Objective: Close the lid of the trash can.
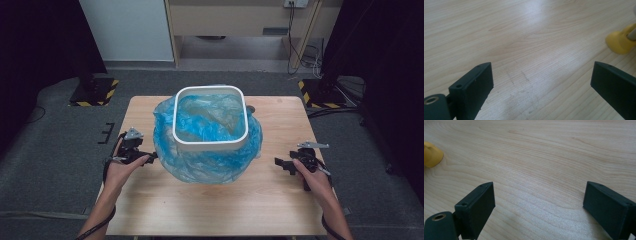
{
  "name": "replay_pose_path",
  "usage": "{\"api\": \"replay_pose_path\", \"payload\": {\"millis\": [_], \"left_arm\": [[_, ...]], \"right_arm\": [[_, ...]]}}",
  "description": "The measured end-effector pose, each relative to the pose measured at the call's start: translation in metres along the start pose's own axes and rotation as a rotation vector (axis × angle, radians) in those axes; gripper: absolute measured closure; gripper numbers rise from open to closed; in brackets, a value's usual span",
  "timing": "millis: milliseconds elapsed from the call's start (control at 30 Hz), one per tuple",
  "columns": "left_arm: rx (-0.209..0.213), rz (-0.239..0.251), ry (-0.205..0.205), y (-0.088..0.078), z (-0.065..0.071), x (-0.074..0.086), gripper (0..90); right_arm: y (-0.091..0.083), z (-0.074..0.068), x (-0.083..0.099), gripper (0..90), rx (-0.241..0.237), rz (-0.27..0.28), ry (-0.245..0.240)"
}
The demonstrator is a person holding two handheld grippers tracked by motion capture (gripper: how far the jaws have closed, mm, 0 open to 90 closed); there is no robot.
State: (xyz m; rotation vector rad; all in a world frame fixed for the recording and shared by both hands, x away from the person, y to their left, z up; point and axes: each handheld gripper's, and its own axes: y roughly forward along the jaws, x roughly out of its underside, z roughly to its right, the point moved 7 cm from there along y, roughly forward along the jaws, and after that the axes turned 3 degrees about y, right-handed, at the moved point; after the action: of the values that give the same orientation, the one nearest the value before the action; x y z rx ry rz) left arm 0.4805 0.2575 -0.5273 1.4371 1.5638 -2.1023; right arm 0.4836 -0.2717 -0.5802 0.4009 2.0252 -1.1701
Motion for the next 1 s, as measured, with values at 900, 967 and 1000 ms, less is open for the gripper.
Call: {"api": "replay_pose_path", "payload": {"millis": [900, 967, 1000], "left_arm": [[-0.062, -0.098, -0.001, 0.033, -0.004, 0.040, 3.4], [-0.063, -0.107, -0.002, 0.035, -0.004, 0.043, 3.4], [-0.062, -0.105, -0.008, 0.036, -0.004, 0.045, 3.4]], "right_arm": [[0.001, 0.000, 0.000, 10.1, 0.015, -0.003, -0.016], [0.001, -0.001, 0.000, 10.0, 0.020, -0.007, -0.020], [0.001, -0.001, 0.001, 10.0, 0.026, -0.008, -0.028]]}}
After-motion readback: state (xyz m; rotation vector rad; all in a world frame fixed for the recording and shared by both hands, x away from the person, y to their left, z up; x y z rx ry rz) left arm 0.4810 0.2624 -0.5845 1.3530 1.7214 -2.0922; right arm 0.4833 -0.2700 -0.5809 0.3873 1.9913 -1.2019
